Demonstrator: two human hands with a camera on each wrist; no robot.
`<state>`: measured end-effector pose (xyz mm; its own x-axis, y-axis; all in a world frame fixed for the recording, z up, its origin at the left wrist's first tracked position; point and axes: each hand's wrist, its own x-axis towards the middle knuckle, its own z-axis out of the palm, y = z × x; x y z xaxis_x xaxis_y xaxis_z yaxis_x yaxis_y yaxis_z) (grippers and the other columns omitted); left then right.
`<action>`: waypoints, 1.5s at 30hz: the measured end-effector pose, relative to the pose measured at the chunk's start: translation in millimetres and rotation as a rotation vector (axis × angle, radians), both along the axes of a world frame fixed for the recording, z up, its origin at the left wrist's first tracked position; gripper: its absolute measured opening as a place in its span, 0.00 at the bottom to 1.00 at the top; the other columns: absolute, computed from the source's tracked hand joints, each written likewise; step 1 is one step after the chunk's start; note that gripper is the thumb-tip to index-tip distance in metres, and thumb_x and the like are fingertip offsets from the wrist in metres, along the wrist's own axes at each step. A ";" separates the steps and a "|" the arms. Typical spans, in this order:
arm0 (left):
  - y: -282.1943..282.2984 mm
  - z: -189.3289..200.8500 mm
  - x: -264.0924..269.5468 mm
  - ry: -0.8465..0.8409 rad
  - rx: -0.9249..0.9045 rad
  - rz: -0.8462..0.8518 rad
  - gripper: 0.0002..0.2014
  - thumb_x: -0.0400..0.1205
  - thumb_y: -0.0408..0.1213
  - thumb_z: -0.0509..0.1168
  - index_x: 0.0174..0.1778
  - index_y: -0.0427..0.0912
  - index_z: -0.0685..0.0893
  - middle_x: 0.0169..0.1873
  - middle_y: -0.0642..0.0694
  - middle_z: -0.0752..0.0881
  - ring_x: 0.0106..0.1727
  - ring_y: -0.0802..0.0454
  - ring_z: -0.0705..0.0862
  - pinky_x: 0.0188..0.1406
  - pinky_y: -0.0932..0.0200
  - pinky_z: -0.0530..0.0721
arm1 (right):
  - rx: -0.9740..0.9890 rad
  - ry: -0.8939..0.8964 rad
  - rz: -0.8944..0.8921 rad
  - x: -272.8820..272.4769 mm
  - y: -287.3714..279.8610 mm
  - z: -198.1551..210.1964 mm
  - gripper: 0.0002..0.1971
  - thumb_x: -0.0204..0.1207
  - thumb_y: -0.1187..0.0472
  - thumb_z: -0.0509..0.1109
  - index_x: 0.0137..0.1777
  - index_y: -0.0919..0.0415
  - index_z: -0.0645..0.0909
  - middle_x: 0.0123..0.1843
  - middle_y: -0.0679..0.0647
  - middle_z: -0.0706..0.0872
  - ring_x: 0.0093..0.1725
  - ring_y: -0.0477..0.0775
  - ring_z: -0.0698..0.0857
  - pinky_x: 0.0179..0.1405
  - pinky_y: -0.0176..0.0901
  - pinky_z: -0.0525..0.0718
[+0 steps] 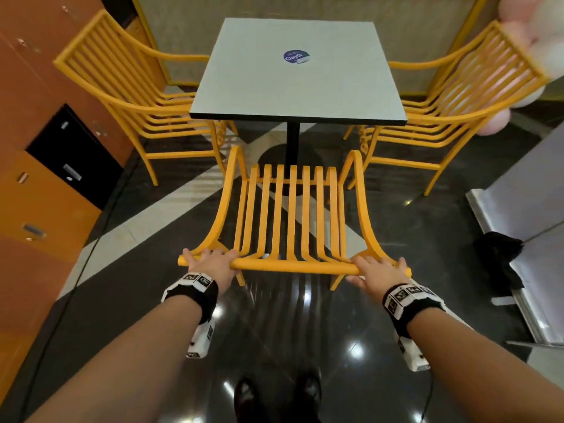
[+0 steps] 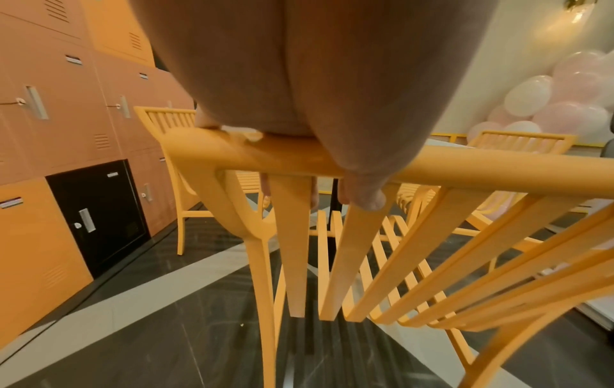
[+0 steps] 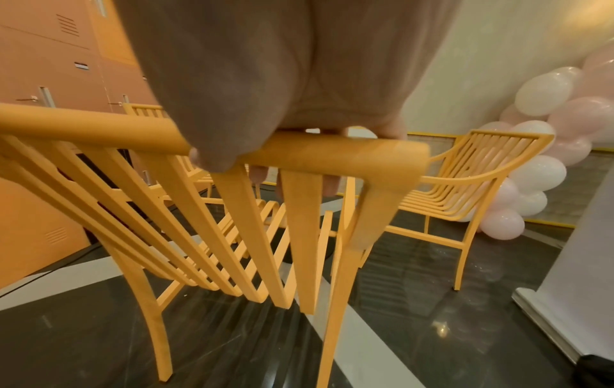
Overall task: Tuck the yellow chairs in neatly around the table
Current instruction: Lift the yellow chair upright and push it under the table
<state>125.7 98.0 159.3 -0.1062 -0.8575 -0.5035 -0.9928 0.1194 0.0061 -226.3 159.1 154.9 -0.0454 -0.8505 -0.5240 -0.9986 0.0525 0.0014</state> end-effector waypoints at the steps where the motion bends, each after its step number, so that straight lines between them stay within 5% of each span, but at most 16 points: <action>1: -6.0 1.1 1.6 0.018 -0.031 0.009 0.12 0.84 0.53 0.54 0.62 0.62 0.74 0.69 0.49 0.78 0.76 0.38 0.70 0.74 0.17 0.47 | -0.051 0.016 0.007 -6.3 -4.4 1.6 0.23 0.82 0.35 0.50 0.73 0.41 0.68 0.75 0.47 0.77 0.74 0.60 0.76 0.74 0.78 0.62; 6: -35.6 8.8 7.1 0.070 -0.092 0.013 0.13 0.85 0.52 0.54 0.65 0.63 0.73 0.69 0.52 0.77 0.75 0.42 0.70 0.76 0.22 0.50 | -0.069 -0.026 0.003 -26.4 -34.1 12.3 0.19 0.86 0.41 0.46 0.72 0.41 0.67 0.74 0.47 0.77 0.71 0.60 0.76 0.68 0.70 0.71; 12: -57.2 10.7 7.8 0.119 -0.183 0.104 0.18 0.87 0.51 0.49 0.73 0.61 0.69 0.74 0.50 0.73 0.79 0.43 0.65 0.77 0.26 0.58 | -0.135 -0.132 -0.065 -46.0 -63.8 16.6 0.19 0.86 0.42 0.51 0.71 0.44 0.71 0.70 0.50 0.80 0.70 0.62 0.74 0.63 0.66 0.76; 19: -76.4 6.7 13.0 0.136 -0.161 0.106 0.13 0.87 0.47 0.51 0.66 0.63 0.73 0.64 0.49 0.77 0.71 0.43 0.69 0.70 0.28 0.68 | -0.078 -0.170 -0.083 -63.0 -81.7 10.3 0.43 0.63 0.24 0.35 0.66 0.46 0.74 0.51 0.48 0.74 0.56 0.65 0.80 0.56 0.60 0.82; 27: -150.2 13.4 15.2 0.172 -0.169 0.113 0.13 0.87 0.49 0.54 0.66 0.62 0.75 0.63 0.49 0.77 0.69 0.44 0.70 0.66 0.31 0.71 | -0.119 -0.207 -0.182 -54.8 -147.4 10.2 0.19 0.81 0.39 0.59 0.63 0.48 0.79 0.45 0.48 0.75 0.52 0.64 0.82 0.56 0.58 0.82; 45: -282.6 11.7 20.9 0.212 -0.147 0.061 0.15 0.86 0.50 0.54 0.69 0.61 0.75 0.63 0.48 0.77 0.70 0.44 0.70 0.66 0.32 0.72 | -0.122 -0.122 -0.327 -44.4 -274.0 8.1 0.15 0.84 0.45 0.61 0.64 0.51 0.79 0.51 0.52 0.74 0.60 0.72 0.79 0.61 0.60 0.80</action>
